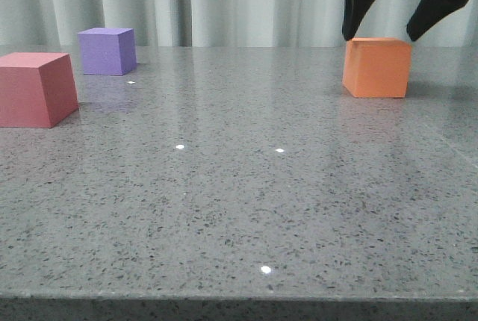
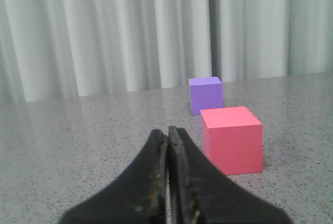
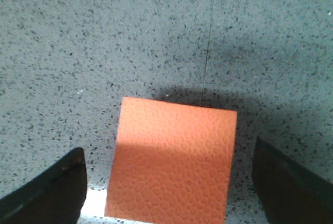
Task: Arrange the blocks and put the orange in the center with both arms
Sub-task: 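Lower the open right gripper over the orange cube and close, then lift the orange cube with the right gripper toward the table center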
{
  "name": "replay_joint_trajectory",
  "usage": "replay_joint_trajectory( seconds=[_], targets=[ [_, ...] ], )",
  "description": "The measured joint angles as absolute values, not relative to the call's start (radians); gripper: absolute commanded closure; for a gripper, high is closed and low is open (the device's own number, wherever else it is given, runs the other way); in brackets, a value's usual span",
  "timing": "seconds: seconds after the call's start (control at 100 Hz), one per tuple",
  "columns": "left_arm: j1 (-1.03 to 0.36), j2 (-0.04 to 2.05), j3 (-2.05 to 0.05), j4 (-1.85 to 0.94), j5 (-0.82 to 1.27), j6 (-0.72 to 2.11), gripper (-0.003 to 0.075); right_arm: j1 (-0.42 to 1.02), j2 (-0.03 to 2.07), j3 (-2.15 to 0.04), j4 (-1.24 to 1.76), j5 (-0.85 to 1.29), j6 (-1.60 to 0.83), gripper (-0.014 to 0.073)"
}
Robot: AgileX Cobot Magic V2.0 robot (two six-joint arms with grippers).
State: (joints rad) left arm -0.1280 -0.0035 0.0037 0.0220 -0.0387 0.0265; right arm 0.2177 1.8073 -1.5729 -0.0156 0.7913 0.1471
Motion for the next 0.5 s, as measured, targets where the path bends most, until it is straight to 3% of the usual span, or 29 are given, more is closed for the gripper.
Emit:
replay_joint_trajectory(
  seconds=[0.17, 0.36, 0.5],
  targets=[
    [-0.128, -0.004, 0.004, 0.022, -0.039, 0.026, 0.0741, 0.218, 1.842, -1.573, -0.016, 0.790, 0.147, -0.0027],
    [-0.128, -0.004, 0.004, 0.022, -0.039, 0.026, 0.0741, 0.218, 1.868, -1.573, -0.016, 0.792, 0.149, 0.0191],
    [-0.128, -0.004, 0.004, 0.022, -0.039, 0.026, 0.0741, 0.218, 1.868, -1.573, -0.016, 0.798, 0.150, 0.0244]
  ],
)
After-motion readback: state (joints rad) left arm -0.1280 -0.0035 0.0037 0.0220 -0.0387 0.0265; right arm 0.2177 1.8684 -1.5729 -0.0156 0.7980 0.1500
